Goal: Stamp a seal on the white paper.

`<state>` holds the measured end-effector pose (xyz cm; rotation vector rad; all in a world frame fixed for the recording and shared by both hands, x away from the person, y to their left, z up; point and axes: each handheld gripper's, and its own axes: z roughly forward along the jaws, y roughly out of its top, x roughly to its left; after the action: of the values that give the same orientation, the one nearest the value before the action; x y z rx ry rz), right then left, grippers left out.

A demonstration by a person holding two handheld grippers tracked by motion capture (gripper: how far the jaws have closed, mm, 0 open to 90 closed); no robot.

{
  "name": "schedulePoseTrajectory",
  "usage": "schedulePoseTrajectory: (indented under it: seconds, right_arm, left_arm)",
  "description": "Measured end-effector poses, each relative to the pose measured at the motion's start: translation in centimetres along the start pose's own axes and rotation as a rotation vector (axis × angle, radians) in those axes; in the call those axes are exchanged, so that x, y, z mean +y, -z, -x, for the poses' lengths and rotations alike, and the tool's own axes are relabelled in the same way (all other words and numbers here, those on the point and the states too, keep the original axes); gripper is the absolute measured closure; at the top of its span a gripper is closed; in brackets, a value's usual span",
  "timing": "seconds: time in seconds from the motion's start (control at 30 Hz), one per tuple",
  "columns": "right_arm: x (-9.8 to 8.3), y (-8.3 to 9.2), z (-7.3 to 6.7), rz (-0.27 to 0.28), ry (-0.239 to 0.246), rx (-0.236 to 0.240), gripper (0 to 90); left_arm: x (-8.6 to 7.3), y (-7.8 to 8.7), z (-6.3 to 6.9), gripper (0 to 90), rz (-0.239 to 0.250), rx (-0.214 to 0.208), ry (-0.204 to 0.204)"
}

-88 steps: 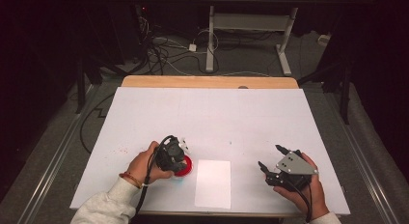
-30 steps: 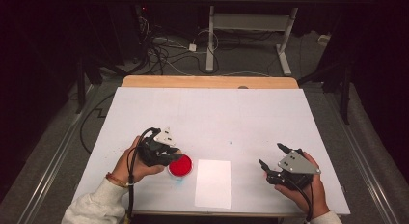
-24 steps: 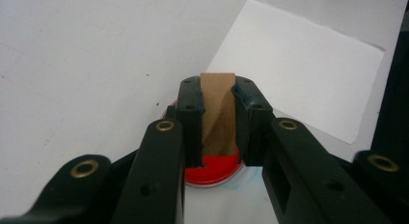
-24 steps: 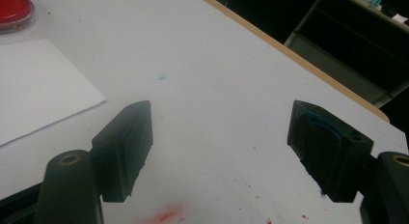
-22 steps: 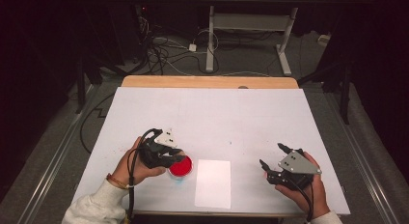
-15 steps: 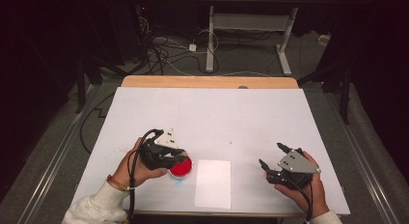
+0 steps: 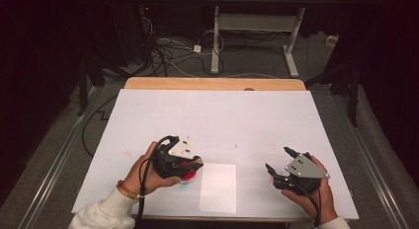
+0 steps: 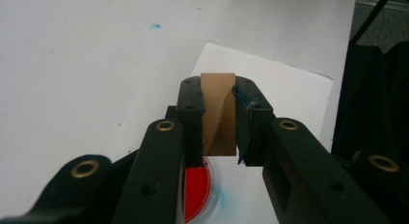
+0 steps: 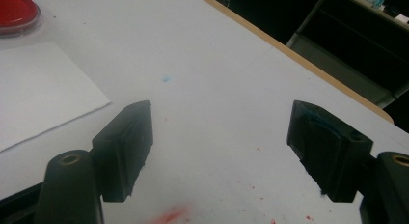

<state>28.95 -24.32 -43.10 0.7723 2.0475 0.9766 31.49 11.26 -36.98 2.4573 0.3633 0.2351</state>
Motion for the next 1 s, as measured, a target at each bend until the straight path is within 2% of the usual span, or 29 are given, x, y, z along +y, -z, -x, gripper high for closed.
schedulePoseTrajectory:
  seconds: [0.17, 0.47, 1.0]
  right_arm:
    - [-0.1, -0.2, -0.2, -0.009, 0.001, 0.009, 25.0]
    - [-0.1, -0.2, -0.2, -0.006, 0.002, 0.012, 25.0]
    - [-0.2, -0.3, -0.4, -0.014, 0.010, 0.016, 25.0]
  left_arm:
    - [0.7, -0.7, 0.8, 73.5, -0.016, -0.012, -0.032]
    - [1.6, -2.9, 1.7, 73.5, -0.055, -0.058, -0.080]
    - [1.5, -7.4, 2.4, 73.5, -0.171, -0.124, -0.110]
